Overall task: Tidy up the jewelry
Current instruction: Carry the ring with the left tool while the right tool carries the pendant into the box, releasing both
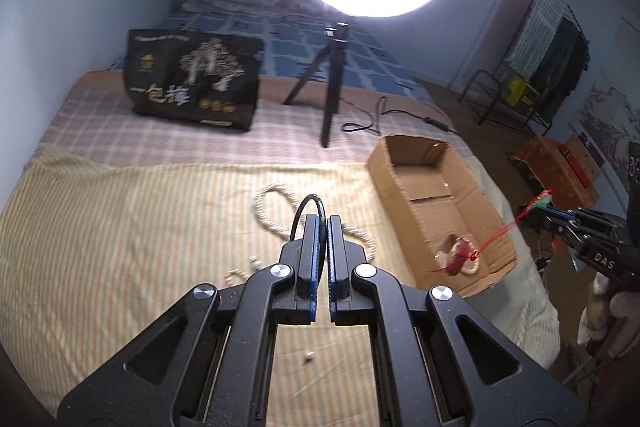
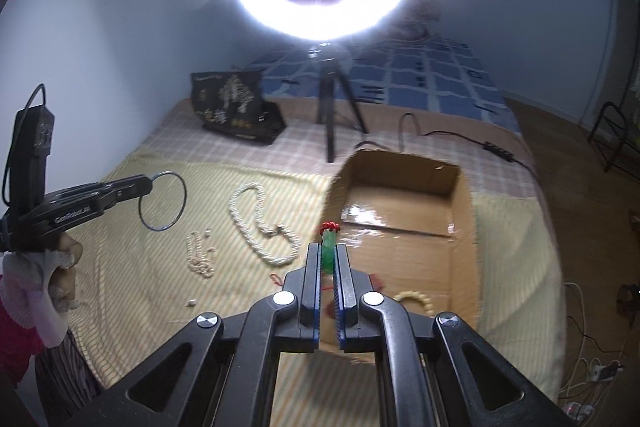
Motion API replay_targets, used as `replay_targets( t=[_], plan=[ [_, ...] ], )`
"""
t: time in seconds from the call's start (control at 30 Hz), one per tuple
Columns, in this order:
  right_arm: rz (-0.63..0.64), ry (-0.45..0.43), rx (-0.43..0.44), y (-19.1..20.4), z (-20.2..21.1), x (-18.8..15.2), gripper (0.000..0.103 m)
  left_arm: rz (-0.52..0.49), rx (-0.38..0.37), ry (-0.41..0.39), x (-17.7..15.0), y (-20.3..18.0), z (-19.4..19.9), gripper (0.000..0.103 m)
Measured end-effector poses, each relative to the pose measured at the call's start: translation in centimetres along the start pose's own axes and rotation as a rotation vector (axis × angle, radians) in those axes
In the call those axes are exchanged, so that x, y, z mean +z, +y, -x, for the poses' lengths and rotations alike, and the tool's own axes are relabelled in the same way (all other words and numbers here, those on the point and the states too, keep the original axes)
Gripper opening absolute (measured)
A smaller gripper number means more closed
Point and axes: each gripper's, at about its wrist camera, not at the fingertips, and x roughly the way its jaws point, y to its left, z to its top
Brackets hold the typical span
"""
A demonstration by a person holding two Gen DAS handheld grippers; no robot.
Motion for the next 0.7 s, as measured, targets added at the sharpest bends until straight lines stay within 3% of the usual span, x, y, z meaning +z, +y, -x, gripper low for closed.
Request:
replay_targets(
  t=[0.7],
  plan=[
    [-0.06, 0.009, -0.088, -7.2, -3.3, 2.4, 0.003, -0.076, -0.155, 0.021, 4.4, -10.4, -7.3, 0.001]
  ],
)
